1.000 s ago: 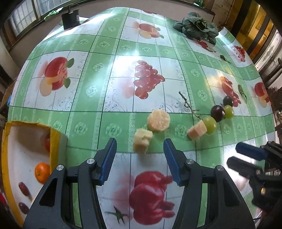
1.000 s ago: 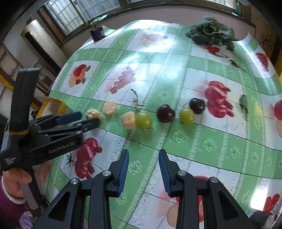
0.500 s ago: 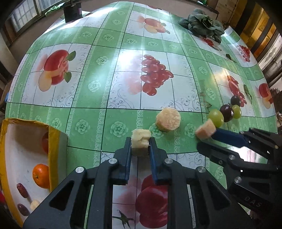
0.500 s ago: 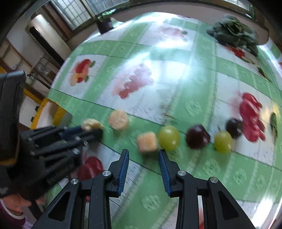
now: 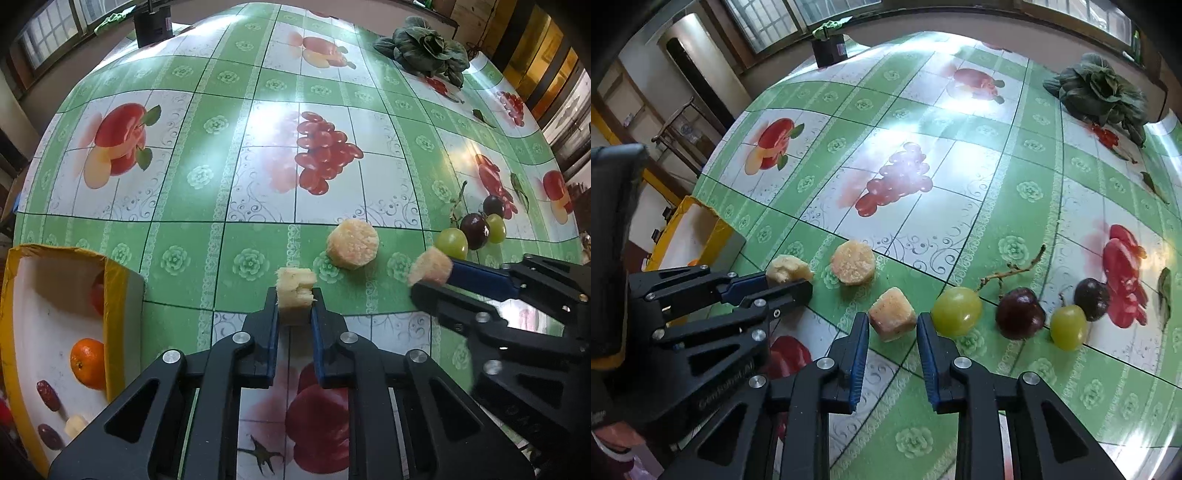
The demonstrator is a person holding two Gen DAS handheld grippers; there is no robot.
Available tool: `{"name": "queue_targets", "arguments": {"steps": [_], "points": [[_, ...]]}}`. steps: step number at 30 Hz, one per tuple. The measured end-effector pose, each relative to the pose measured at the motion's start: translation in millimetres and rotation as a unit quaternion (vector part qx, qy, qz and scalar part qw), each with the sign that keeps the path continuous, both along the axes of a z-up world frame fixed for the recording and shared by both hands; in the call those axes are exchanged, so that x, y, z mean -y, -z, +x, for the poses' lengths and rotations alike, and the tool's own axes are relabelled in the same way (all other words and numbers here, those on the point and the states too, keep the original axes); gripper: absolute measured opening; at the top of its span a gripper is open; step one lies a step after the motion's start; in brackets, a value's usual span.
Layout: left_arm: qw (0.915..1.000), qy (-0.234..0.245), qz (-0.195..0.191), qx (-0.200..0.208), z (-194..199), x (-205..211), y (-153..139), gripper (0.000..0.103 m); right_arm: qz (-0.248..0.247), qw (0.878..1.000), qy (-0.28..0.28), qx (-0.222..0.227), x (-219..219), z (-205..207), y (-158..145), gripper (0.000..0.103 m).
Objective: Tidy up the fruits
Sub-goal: 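Lift both cubes and carry them over the yellow-rimmed tray with both tools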
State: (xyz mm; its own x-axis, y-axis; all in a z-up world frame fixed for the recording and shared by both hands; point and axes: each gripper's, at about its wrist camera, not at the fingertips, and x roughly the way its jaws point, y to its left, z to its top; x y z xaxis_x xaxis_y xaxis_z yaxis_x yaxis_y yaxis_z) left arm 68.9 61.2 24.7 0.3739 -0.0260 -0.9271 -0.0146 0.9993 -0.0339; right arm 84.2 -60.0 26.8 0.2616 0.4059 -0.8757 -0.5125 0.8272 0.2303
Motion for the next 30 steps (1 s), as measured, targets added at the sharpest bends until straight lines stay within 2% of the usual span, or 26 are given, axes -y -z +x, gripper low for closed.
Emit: {"name": "queue_targets", "arguments": {"steps": [5,17,23,30], "points": [[1.0,-0.003,0.001,0.006,-8,2,-9,0.014,-0.004,1.0,0.007,0.015,14,-13,-14,0.026],[0.9992,0.016,0.003,0.038,-38,31,-42,0.014,-0.02,0.997,0.069,0.027,62,-42,-39,0.026],[0.9988,0.018,0.005,0.046,-52,36,-54,0.014,-0.019,0.997,0.067,0.033,62,-60,-49,0.026],[0.9984,0.001,0.014,0.055,-69,21,-65,0.014,-0.015,0.998,0.045,0.038,46,-77,-59,0.026]]}}
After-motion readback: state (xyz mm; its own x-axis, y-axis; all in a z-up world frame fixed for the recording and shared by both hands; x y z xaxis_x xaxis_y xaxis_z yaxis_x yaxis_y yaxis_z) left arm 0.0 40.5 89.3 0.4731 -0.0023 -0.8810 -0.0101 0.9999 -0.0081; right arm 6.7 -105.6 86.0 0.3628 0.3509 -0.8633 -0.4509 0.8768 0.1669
